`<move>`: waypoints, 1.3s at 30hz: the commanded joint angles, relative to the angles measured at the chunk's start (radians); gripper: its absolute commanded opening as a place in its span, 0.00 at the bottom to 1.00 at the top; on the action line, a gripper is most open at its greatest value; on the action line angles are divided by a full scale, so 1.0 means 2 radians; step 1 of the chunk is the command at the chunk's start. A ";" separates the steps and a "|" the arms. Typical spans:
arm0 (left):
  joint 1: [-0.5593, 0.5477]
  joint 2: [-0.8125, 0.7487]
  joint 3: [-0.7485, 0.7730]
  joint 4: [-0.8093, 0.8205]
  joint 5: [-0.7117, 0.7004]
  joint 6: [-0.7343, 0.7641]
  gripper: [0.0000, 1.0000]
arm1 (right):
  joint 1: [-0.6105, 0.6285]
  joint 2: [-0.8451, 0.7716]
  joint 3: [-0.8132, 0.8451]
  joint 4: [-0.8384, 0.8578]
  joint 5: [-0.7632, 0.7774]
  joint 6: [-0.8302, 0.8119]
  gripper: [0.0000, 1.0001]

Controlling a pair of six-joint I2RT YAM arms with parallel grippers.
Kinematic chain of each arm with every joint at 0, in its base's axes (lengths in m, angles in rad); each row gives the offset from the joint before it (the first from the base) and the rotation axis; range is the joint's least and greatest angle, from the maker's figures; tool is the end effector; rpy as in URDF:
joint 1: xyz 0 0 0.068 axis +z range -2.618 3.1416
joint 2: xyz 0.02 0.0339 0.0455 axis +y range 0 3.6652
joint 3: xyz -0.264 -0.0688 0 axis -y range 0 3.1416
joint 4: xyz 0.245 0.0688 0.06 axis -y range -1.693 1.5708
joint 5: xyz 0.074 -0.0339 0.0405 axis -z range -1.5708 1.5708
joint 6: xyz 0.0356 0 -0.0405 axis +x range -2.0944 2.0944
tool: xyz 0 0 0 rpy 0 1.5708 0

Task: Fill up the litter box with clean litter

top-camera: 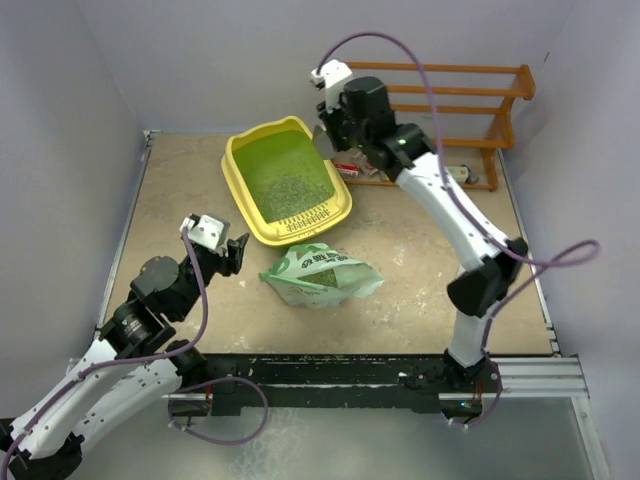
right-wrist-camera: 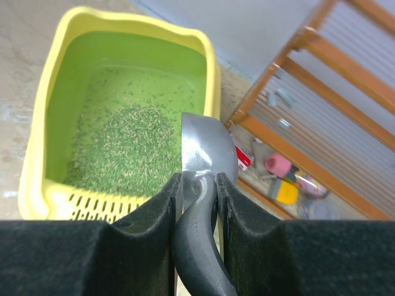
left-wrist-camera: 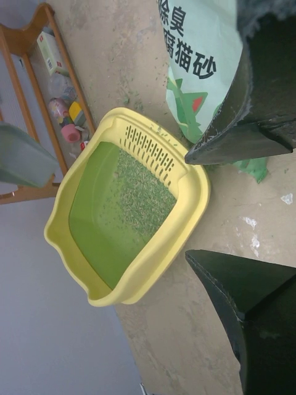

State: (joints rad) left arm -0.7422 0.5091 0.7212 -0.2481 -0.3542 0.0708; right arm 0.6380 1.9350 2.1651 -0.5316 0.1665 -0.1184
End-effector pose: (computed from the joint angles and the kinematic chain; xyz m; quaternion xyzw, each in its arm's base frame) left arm 0.0995 -0.0745 0.3485 0.1678 0.6991 -0.1054 0.6870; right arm 0.3594 0.2592 0.4421 -0.2505 0.7640 0.0871 0.5882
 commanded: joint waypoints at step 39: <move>0.001 0.014 0.070 -0.150 0.322 0.015 0.68 | 0.000 -0.560 -0.378 -0.246 -0.088 0.331 0.00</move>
State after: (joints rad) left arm -0.7399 0.5251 0.8600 -0.5640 0.3050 0.0978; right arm 0.6346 0.7982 1.4097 -1.1488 0.0120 0.5255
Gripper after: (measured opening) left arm 0.675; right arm 0.277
